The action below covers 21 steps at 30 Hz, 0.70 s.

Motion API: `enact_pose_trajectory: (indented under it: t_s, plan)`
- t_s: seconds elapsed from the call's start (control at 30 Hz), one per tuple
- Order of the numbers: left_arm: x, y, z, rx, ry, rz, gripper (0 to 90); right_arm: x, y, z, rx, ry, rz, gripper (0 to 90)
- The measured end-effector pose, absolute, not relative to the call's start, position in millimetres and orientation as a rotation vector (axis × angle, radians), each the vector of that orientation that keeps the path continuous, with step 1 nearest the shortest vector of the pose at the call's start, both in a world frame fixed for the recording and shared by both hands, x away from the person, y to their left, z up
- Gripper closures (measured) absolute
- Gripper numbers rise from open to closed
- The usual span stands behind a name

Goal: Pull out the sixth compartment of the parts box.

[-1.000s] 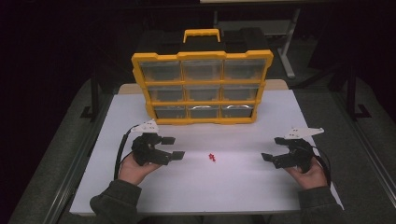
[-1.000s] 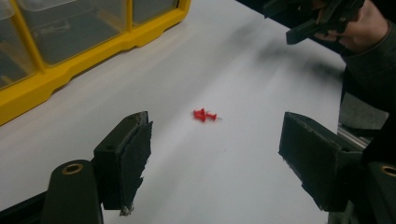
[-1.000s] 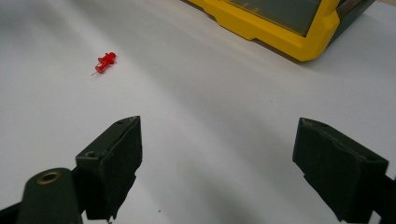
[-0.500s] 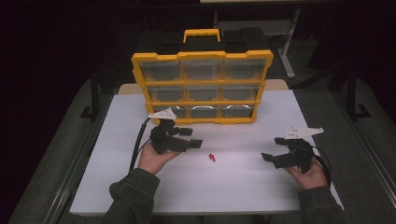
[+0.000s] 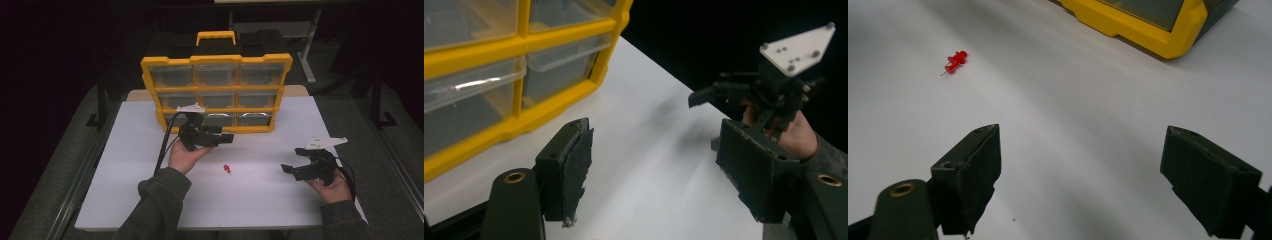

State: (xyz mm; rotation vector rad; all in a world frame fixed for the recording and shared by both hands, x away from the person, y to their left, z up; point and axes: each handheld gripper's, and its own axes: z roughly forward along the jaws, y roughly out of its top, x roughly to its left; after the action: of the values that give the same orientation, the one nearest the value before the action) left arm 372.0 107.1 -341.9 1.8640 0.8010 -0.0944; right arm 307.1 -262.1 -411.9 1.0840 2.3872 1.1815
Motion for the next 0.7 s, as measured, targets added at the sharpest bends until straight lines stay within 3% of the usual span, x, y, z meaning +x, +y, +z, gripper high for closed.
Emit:
enact_pose_trajectory:
  t_s: [0.4,0.7]
  plan:
    - [397,71,-336,1.788,0.866,-0.123,33.9,308,-262,-412,1.096,2.386,1.187,15.4]
    - [415,53,-340,1.618,0.985,-0.120,37.9,308,-264,-411,1.094,2.381,1.209,15.4]
